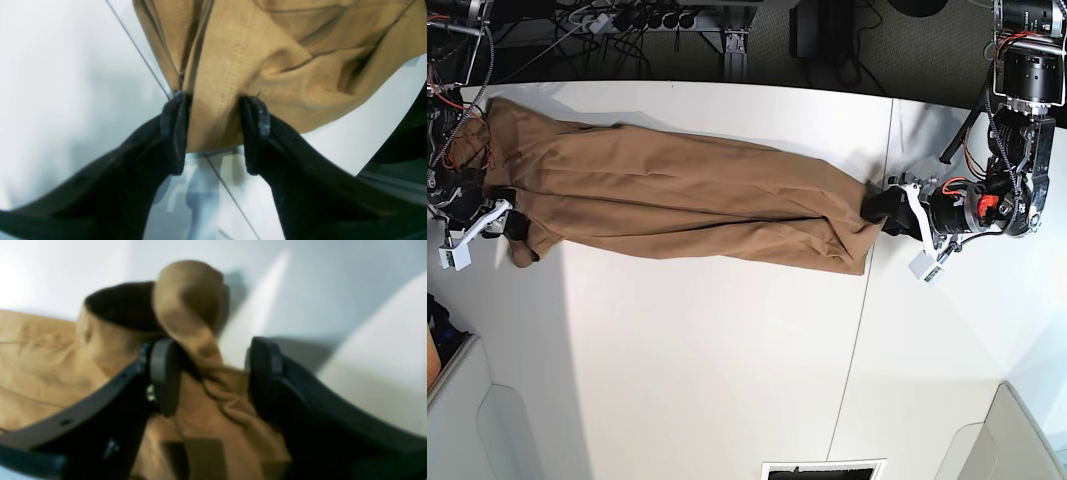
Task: Layout the t-shirt on the table in an organized manner, then fold the t-shirt properly
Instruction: 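Pull the strip ends apart with both grippers to straighten it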
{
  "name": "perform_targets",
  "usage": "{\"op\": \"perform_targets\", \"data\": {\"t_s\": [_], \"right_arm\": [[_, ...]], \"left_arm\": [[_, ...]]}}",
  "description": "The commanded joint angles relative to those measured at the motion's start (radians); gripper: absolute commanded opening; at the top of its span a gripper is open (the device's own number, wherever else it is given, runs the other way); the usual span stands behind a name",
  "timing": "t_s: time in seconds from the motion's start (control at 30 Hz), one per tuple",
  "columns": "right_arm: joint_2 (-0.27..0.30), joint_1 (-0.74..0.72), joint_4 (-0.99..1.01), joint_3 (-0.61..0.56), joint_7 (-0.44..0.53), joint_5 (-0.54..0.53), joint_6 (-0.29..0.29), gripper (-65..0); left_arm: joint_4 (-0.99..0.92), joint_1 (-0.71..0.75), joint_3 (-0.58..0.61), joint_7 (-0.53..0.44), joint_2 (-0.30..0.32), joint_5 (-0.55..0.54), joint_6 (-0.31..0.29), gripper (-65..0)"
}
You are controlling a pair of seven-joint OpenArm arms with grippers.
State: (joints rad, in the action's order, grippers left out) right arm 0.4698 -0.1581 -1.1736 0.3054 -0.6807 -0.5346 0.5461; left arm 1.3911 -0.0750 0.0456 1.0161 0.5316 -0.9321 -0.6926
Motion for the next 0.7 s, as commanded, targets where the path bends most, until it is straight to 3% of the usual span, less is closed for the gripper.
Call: {"op": "perform_targets", "data": {"t_s": [0.0, 0.07, 0.17, 0.2, 0.37, 0.67], "right_arm": [[0.009, -0.018, -0.011, 0.007, 0.011, -0.010, 0.006, -32.7], [-0.004, -0.018, -0.012, 0.006, 0.011, -0.010, 0.009, -38.0], [-0.007, -0.018, -0.012, 0.006, 0.011, -0.011, 0.008, -61.4], [-0.006, -0.018, -0.015, 0.007, 0.011, -0.011, 0.008, -65.0], [-0.005, -0.013, -0.084, 0.024, -0.047, -0.012, 0.008, -65.0], [-0.005, 0.103, -0.277, 0.177, -0.109, -0.094, 0.009, -65.0]], "left_arm": [[0.012, -0.016, -0.008, -0.018, 0.014, -0.018, -0.006, -36.2], [0.012, -0.016, -0.008, -0.018, 0.014, -0.017, -0.006, -36.2], [0.012, -0.016, -0.008, -0.018, 0.014, -0.016, -0.006, -36.2], [0.012, -0.016, -0.008, -0.018, 0.014, -0.016, -0.006, -36.2], [0.012, -0.016, -0.008, -0.017, 0.014, -0.012, -0.006, -36.2], [-0.012, -0.003, -0.008, -0.044, 0.014, 0.026, -0.006, -36.2]]}}
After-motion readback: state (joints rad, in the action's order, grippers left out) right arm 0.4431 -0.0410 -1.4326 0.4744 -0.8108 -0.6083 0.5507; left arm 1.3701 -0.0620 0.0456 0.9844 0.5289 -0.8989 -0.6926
